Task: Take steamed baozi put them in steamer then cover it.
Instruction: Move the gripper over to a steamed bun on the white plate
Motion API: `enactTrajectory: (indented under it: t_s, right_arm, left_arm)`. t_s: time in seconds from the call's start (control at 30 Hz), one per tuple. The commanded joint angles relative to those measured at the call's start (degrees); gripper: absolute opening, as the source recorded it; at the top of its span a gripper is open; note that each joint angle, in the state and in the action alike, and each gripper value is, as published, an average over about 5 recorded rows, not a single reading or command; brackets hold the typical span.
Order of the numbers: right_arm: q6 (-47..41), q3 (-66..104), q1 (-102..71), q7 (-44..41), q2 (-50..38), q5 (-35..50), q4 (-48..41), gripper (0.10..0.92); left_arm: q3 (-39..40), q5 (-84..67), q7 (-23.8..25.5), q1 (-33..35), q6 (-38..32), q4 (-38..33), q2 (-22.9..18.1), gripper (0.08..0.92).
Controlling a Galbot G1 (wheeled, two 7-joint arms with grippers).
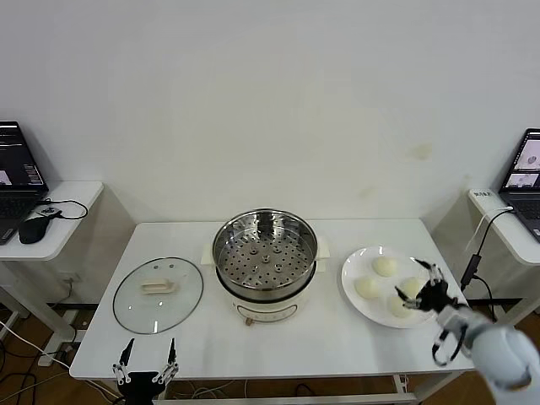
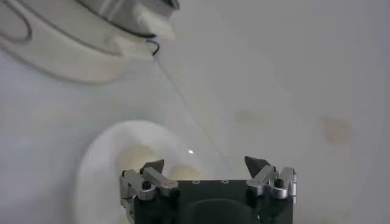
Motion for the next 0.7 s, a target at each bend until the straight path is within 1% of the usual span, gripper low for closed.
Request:
enactTrajectory:
  t_s: [0.03,0.23,0.37,0.53,0.7]
  right_arm:
    - [0.2,-11.3,19.2,-10.6,-11.5,-1.5,-10.3,0.823]
    - [4.5,-33.6,39.9,-21.0,-11.3,-0.8,-22.7,0.823]
    - [6.8,-46.4,49.3,-26.0,-9.0,0.5,-28.5,0.823]
    - [6.7,-54.7,54.7,-29.1,-4.7,3.9,-34.1,0.823]
    - [7.8,-58.9,57.4,-28.6,0.8,2.4,-40.5,0.823]
  left_arm:
    - [-0.3,0.1,0.0,-0.2,-0.2,0.1,0.0,0.823]
    - [-0.3,0.2,0.0,-0.7,0.1,0.6,0.1,0.823]
    - [-0.6,0.1,-0.2,-1.0,0.4,0.8,0.2,0.823]
    - [-0.9,0.0,-0.4,-1.1,0.6,0.9,0.2,0.823]
    - [-1.5,0.2,-0.5,-0.8,0.5,0.8,0.3,0.823]
